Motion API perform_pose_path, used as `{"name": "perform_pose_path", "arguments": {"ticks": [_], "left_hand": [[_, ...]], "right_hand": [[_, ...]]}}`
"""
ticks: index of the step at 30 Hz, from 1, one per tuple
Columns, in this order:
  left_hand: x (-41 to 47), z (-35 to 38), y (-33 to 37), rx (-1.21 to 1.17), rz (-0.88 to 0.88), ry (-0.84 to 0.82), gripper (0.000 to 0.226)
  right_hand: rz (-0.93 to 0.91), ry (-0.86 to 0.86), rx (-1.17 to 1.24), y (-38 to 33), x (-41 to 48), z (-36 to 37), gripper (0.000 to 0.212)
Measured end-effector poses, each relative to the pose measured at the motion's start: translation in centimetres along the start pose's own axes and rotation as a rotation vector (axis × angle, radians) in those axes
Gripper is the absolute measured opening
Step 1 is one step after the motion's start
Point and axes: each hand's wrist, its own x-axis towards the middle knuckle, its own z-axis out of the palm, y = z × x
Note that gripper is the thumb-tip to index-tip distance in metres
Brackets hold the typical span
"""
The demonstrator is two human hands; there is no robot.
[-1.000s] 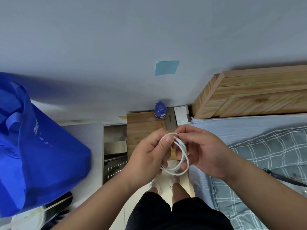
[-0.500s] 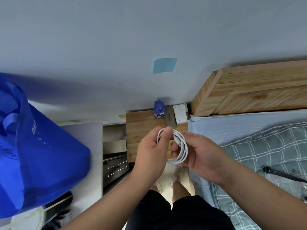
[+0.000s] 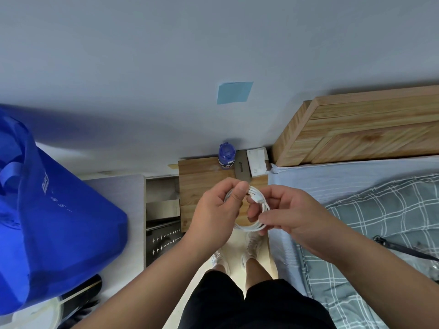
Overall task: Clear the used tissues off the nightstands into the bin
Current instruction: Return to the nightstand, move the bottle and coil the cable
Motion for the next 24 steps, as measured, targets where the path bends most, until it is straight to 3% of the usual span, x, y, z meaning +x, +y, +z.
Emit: {"name": "perform_pose_path", "arguments": {"ticks": [5, 7, 10, 13, 15, 18, 21, 24], "left_hand": [[0.4, -0.2, 0.8, -0.159, -0.185, -0.113, 0.043], [0.7, -0.3, 0.8, -0.189, -0.237, -0.126, 0.049], [0.9, -0.3, 0.5, -0.211, -0.292, -0.124, 0.047], [1.2, -0.4, 0.3, -0.238, -0.319, -0.092, 0.045], [1.6, -0.7, 0.2, -0.298, -0.346, -0.093, 0.045], [1.9, -1.2, 0.2, -0.403, -0.370, -0.111, 0.037], [2.0, -1.4, 0.0, -0.447, -0.377, -0.098, 0.037], [1.8, -1.1, -0.4, -0.481, -0.376, -0.072, 0.036]], "right_hand": [[-0.145, 0.137, -0.220, 0.3, 0.5, 0.5, 0.033], [-0.183, 0.211, -0.274, 1.1, 0.9, 1.0, 0.047], [-0.290, 0.180, -0.554, 1.9, 1.1, 0.8, 0.064], [-0.427, 0.145, -0.767, 2.5, 1.4, 0.6, 0.056], [-0.452, 0.183, -0.668, 3.1, 1.4, 0.6, 0.037], [-0.351, 0.327, -0.317, 3.1, 1.5, 0.9, 0.017], [-0.253, 0.298, -0.170, 3.3, 1.9, 0.9, 0.030], [-0.239, 0.259, -0.211, 3.4, 2.1, 1.1, 0.037]]}}
